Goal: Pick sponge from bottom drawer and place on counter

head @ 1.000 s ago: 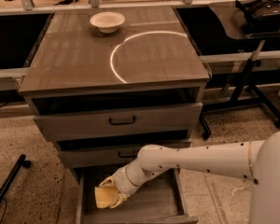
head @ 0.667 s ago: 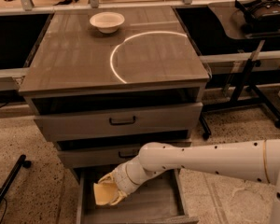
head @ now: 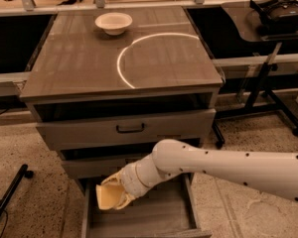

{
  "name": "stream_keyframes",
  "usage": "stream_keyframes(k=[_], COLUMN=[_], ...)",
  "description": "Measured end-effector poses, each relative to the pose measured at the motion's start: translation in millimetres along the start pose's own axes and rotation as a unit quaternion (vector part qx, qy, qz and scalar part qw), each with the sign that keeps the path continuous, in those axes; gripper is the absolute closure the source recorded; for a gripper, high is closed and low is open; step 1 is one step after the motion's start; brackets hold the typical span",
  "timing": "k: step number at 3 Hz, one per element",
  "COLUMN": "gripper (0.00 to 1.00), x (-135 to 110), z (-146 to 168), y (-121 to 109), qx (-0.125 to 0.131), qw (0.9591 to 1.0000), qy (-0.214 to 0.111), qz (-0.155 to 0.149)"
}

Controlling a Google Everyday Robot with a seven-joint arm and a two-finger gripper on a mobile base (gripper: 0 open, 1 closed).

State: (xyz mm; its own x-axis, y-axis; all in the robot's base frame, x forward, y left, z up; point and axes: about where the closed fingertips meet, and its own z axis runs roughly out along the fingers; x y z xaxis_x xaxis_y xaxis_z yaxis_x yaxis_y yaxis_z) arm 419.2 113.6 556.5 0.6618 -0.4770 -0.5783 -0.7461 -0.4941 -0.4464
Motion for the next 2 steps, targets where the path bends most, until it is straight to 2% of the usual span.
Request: stream_keyframes(k=[1, 2], gripper=[1.00, 1.00], x=[-38.6, -56.7], z=[-39.9, -77.9], y=[-33.7, -71.2], qx=[0.004, 0.019], qw=[0.9995, 0.9991], qy=[-0.002, -0.009], qz=[-0.033, -0.038])
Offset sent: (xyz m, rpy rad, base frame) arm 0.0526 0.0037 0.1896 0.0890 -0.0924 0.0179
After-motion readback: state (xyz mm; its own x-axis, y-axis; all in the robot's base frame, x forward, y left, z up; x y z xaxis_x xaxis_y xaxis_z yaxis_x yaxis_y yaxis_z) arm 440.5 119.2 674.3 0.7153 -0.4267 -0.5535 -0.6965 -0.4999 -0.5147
